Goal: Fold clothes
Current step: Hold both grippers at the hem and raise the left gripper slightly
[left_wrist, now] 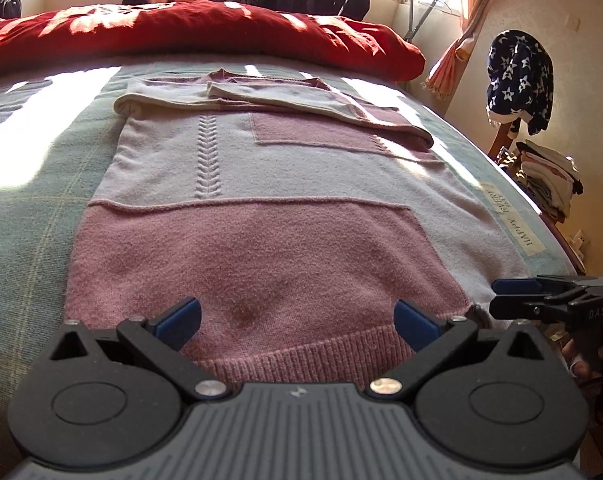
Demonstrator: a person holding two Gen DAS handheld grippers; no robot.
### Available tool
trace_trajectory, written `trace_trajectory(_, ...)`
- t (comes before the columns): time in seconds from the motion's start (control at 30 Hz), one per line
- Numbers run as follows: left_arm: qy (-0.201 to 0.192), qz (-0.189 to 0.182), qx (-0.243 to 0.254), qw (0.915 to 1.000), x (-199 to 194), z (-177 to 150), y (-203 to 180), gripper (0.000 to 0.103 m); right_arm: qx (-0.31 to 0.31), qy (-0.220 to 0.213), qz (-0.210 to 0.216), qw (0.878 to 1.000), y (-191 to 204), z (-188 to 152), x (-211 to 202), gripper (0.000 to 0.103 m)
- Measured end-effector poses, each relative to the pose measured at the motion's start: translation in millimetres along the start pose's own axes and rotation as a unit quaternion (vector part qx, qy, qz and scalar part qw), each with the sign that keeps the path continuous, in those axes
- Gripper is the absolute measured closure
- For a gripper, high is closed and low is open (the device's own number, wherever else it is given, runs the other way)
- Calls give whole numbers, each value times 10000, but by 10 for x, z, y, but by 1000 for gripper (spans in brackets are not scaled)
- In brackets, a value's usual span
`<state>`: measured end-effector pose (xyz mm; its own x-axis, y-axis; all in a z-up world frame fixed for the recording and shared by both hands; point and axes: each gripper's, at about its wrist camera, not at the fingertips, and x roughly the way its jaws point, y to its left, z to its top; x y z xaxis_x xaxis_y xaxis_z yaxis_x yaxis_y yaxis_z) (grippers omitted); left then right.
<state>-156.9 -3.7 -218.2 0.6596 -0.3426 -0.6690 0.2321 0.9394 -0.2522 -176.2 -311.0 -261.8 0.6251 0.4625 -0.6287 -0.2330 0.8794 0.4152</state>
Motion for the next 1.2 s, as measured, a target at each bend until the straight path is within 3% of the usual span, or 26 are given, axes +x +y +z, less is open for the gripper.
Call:
trace_trajectory(0.17, -71, 113, -1058, 9943, 177, 53, 534, 1, -278, 57, -216, 9994, 92, -17, 23, 0)
trace_trajectory(0.27, -266, -17, -1306, 9911, 78, 43, 653, 1, -479, 136, -313, 9983, 136, -26, 32, 0)
trace_trajectory(0.63, -385, -28, -636, 9972, -10, 176, 371, 1, -697, 134, -514, 9962, 250, -13, -7, 0)
trace_trajectory(0.77, -484, 69, 228, 9985, -63, 101, 105, 1, -853, -42, -522, 9950, 279, 42, -199, 0)
trace_trajectory(0.9, -497, 42, 675, 9965, -129, 11, -33, 1, -1283, -117, -840, 9881, 280, 85, -345, 0)
trace_trajectory(1.2, -336, 34, 400, 9986, -102, -89, -91, 1, -1178, -421, -445, 9911, 101, 392, -211, 0)
